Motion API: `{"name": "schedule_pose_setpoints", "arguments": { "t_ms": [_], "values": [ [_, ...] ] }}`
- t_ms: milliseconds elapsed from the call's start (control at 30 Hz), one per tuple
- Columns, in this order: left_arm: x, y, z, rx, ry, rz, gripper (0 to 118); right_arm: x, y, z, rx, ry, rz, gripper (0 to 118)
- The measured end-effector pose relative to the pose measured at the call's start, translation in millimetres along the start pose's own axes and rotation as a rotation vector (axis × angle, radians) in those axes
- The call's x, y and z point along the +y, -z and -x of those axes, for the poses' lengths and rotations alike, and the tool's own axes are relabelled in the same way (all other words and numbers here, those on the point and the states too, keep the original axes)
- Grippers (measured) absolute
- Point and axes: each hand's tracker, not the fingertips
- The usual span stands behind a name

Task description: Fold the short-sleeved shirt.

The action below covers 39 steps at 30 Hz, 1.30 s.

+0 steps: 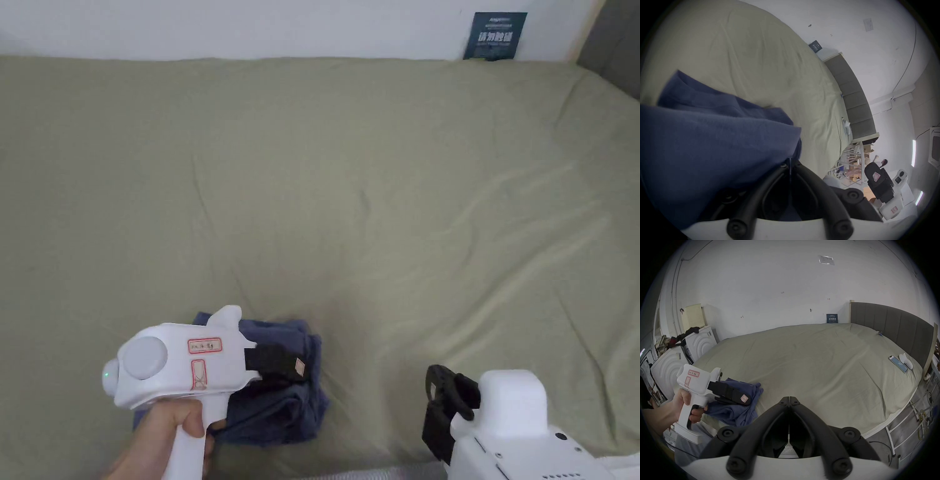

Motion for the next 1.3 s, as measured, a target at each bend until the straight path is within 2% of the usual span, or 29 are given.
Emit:
{"name": "schedule_pose_setpoints", "arguments": {
  "t_ms": [167, 267, 333, 367, 467, 533, 633, 733, 767, 800, 833, 867, 900, 933, 967, 1000, 1100, 1233, 1300],
  "values": [
    [2, -29, -20, 0.035, 0.08, -0.011, 1, 4, 10, 13, 0.035, -0.026, 0.017, 2],
    [1, -76, -32, 0.035, 0.109, -0.055, 1, 12, 23, 35, 0.14, -0.068, 0.031, 2],
    [-2, -114, -36, 0.081, 0.144, -0.112, 1, 21, 40, 53, 0.249, -0.103, 0.083, 2],
    [-3, -130, -37, 0.121, 0.145, -0.132, 1, 25, 51, 61, 0.315, -0.096, 0.12, 2],
    [-8, -170, -28, 0.233, 0.158, -0.193, 1, 35, 95, 74, 0.534, 0.065, 0.262, 2],
    [-5, -186, -13, 0.295, 0.143, -0.203, 1, 34, 131, 71, 0.707, 0.253, 0.388, 2],
    [-2, -200, 11, 0.313, 0.089, -0.209, 1, 19, 177, 62, 0.88, 0.431, 0.536, 2],
    [1, -199, 39, 0.323, 0.025, -0.17, 2, -5, 207, 47, 0.877, 0.499, 0.632, 2],
    [2, -195, 45, 0.321, -0.004, -0.141, 2, -12, 213, 42, 0.831, 0.507, 0.649, 2],
    [3, -192, 54, 0.304, -0.014, -0.123, 2, -19, 214, 36, 0.853, 0.544, 0.642, 2],
    [4, -189, 61, 0.274, -0.026, -0.114, 3, -22, 216, 31, 0.932, 0.608, 0.632, 2],
    [5, -187, 66, 0.242, -0.031, -0.101, 5, -20, 216, 30, 0.915, 0.621, 0.636, 2],
    [5, -185, 71, 0.184, -0.042, -0.094, 15, -19, 215, 30, 0.907, 0.609, 0.634, 2],
    [8, -182, 76, 0.115, -0.054, -0.084, 67, -20, 215, 31, 0.917, 0.6, 0.634, 2],
    [10, -174, 82, 0.057, -0.049, -0.047, 110, -19, 216, 31, 0.918, 0.596, 0.636, 2],
    [11, -171, 84, -0.002, -0.068, -0.059, 118, -19, 217, 30, 0.92, 0.597, 0.64, 2],
    [3, -146, 80, -0.095, -0.153, -0.024, 115, -19, 218, 30, 0.93, 0.602, 0.648, 2],
    [18, -115, 84, -0.205, -0.101, 0.019, 114, -18, 218, 32, 0.927, 0.584, 0.647, 2],
    [18, -105, 82, -0.183, -0.099, 0.015, 112, -18, 219, 31, 0.932, 0.593, 0.65, 2]
  ]
}}
